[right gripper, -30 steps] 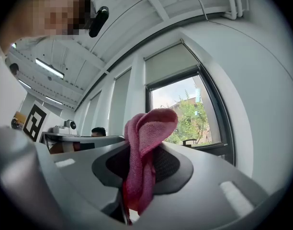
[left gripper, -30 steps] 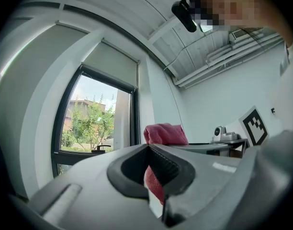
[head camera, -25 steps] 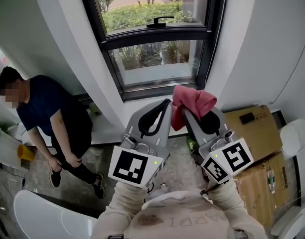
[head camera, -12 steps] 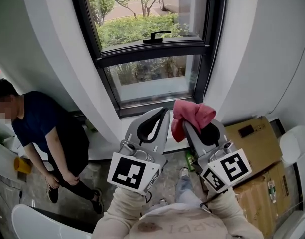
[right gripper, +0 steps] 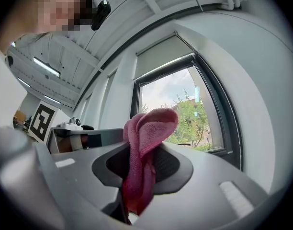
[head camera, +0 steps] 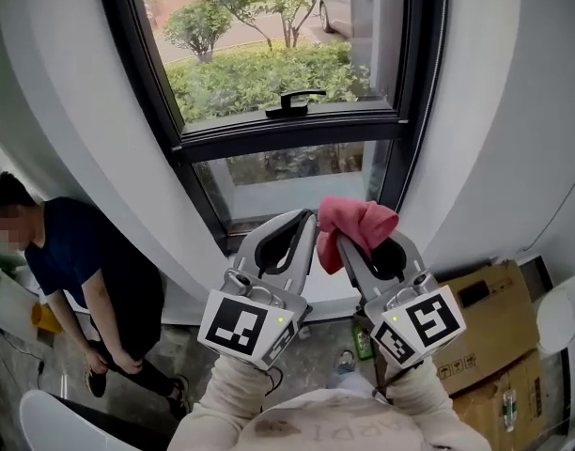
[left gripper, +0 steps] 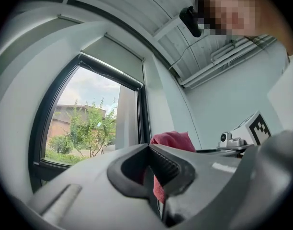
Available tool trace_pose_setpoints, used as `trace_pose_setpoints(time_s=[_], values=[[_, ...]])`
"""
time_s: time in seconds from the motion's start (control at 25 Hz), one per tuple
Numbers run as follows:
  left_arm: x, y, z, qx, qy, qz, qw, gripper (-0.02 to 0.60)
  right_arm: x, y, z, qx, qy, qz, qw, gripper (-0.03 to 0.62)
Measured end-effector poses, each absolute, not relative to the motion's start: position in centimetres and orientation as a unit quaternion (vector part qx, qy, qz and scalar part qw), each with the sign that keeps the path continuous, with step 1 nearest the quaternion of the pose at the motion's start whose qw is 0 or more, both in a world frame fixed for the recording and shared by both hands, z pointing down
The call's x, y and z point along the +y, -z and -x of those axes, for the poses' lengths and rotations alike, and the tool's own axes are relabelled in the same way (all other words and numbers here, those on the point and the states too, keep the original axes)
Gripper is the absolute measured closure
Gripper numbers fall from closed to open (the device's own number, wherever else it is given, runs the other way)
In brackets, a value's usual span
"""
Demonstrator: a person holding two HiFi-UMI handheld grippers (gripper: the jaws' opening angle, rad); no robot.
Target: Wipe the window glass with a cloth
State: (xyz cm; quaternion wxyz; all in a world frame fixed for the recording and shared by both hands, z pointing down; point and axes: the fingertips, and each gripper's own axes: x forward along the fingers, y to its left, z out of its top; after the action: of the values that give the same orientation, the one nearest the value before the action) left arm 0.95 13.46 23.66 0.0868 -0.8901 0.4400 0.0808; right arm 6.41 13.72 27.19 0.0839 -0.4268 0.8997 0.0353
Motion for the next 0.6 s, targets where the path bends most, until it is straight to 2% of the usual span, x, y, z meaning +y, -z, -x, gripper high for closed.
trace_pose_setpoints(time_s=[0.36, 0.6], values=[[4.3, -21.4, -6.6, 0.459, -0.082, 0.879, 0.104, 0.581, 4.3, -24.8, -12.0, 0.912, -0.043, 0.394, 0.103, 0.467], [0.2, -22.4, -7.7, 0.470, -0.059, 0.875, 0.105, 0.581, -0.2, -26.1, -12.6, 0.916, -0.020, 0.385, 0.109, 0.467]])
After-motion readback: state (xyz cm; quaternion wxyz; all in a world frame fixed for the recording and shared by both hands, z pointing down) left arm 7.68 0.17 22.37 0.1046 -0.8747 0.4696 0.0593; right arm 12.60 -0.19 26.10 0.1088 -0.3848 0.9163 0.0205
